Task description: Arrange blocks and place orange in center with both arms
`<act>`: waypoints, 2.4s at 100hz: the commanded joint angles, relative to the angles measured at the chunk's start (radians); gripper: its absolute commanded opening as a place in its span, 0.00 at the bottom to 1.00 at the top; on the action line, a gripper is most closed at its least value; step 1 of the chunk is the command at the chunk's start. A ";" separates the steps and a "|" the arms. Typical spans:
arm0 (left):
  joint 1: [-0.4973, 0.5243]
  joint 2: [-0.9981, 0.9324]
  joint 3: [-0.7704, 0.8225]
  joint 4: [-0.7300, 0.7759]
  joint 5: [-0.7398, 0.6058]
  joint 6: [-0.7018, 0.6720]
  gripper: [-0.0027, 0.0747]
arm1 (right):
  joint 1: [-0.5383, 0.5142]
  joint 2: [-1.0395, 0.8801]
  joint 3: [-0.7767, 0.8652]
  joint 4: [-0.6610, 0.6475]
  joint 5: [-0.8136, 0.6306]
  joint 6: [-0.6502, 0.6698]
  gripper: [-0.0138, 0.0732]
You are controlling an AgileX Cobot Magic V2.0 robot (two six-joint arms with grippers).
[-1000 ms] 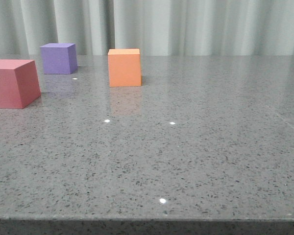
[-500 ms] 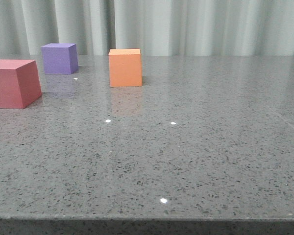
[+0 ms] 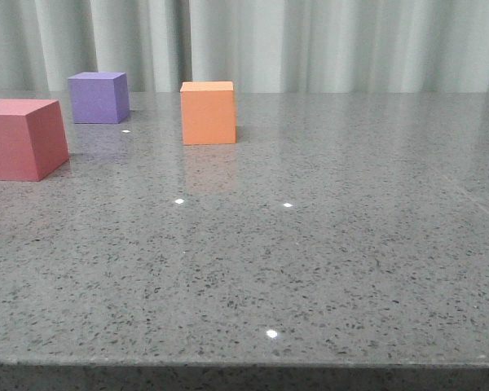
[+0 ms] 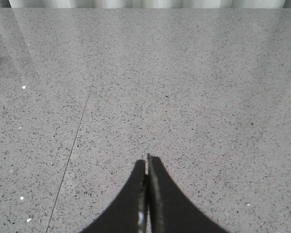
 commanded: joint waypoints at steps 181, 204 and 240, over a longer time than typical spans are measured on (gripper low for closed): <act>-0.479 0.887 -0.754 -0.050 0.043 -0.259 0.77 | -0.008 0.005 -0.025 -0.023 -0.081 -0.004 0.03; -0.558 1.061 -0.943 0.316 0.214 -0.571 0.76 | -0.008 0.005 -0.025 -0.023 -0.081 -0.004 0.03; -0.596 1.161 -1.045 0.395 0.250 -0.655 0.76 | -0.008 0.005 -0.025 -0.023 -0.081 -0.004 0.03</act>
